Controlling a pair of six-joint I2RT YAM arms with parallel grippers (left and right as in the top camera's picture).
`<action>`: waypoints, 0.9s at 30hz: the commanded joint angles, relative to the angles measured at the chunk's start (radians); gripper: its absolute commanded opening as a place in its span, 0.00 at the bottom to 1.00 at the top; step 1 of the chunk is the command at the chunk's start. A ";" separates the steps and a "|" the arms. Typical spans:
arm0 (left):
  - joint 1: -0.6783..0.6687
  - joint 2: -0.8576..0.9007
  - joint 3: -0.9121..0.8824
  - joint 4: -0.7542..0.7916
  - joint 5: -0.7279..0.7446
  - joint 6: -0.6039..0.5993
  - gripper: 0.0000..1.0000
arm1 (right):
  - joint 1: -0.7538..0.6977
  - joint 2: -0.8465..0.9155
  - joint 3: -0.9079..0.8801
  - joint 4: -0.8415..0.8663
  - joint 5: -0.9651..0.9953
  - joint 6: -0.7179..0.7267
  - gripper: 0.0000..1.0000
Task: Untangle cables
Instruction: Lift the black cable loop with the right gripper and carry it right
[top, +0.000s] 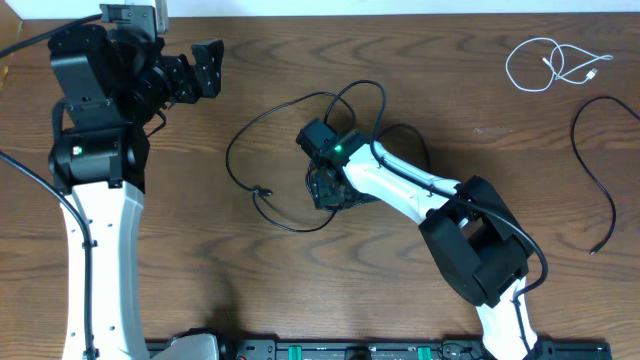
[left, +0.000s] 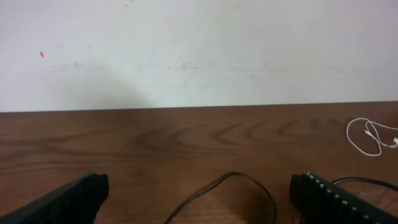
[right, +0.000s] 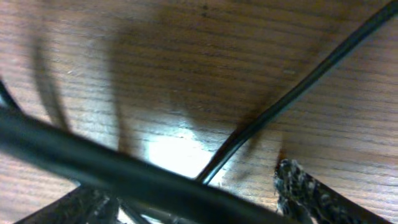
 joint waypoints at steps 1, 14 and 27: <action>0.004 -0.039 0.031 0.003 0.017 0.013 0.98 | 0.005 0.007 -0.030 0.010 0.014 0.026 0.69; 0.004 -0.066 0.031 0.002 0.016 0.013 0.98 | 0.006 0.007 -0.030 0.054 -0.016 0.051 0.01; 0.004 -0.066 0.031 0.000 0.016 0.014 0.98 | -0.109 -0.187 0.034 0.220 -0.034 -0.006 0.02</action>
